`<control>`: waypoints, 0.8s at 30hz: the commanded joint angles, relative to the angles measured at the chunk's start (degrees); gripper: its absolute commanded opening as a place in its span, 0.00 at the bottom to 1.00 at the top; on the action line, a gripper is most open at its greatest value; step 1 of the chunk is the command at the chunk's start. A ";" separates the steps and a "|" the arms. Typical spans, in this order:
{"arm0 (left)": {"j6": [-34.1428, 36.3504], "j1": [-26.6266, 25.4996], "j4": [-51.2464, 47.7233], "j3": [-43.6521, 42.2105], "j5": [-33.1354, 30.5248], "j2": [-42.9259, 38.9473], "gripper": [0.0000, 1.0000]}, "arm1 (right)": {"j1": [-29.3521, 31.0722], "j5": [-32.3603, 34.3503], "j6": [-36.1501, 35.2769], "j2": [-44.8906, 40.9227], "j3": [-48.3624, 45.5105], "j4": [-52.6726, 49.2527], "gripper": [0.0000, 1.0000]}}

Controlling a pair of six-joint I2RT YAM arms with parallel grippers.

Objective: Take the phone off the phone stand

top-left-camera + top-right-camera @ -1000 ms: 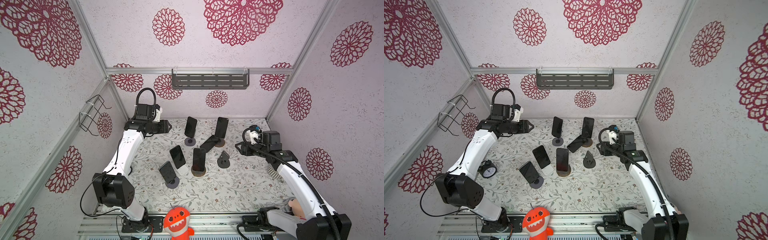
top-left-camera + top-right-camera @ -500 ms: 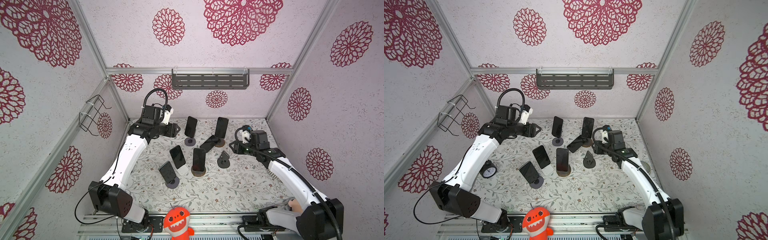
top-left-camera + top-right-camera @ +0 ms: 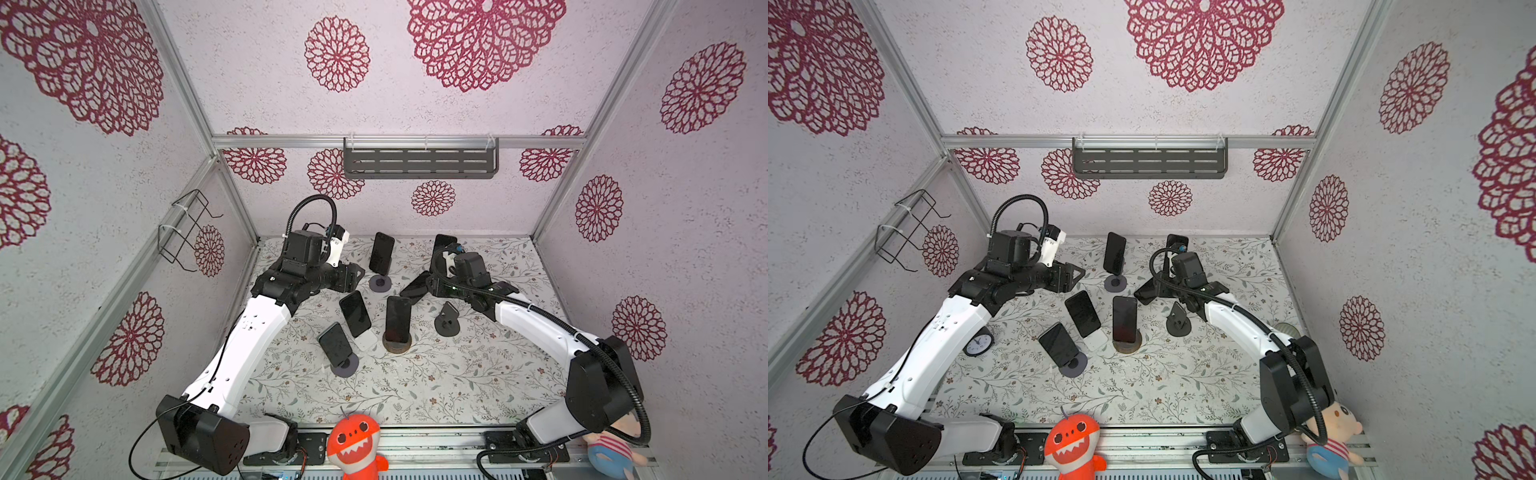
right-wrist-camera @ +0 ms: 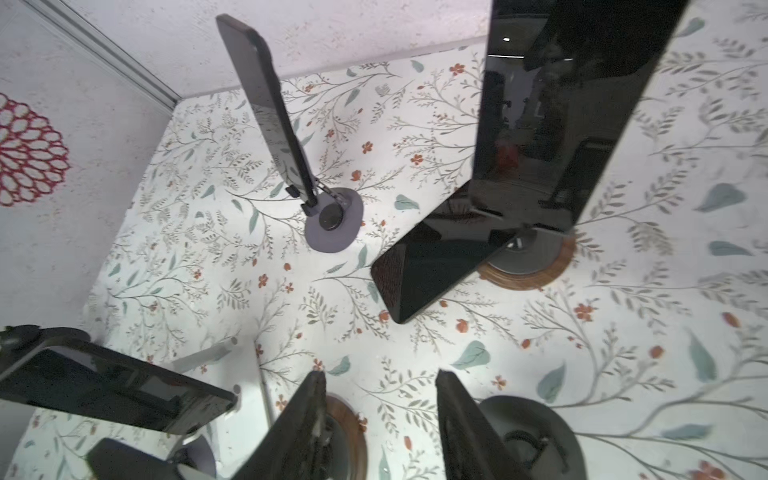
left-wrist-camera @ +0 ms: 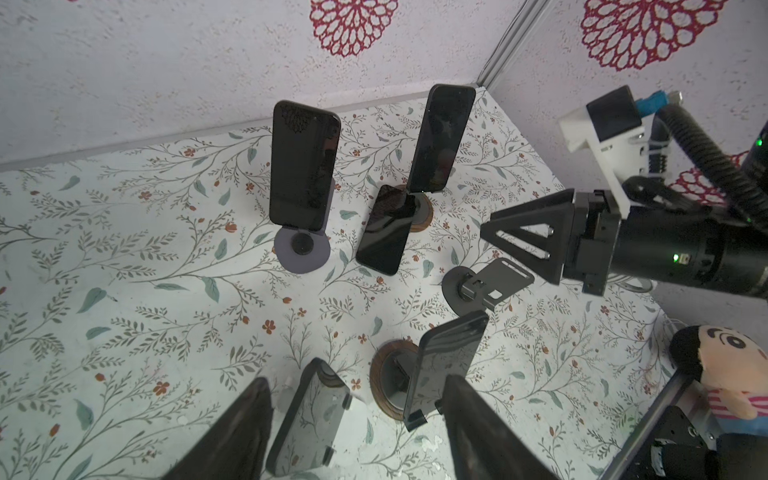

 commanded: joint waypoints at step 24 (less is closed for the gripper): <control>2.38 -0.36 -1.81 -1.51 0.17 -3.86 0.71 | -3.88 -3.12 -17.92 1.72 -0.04 -20.65 0.19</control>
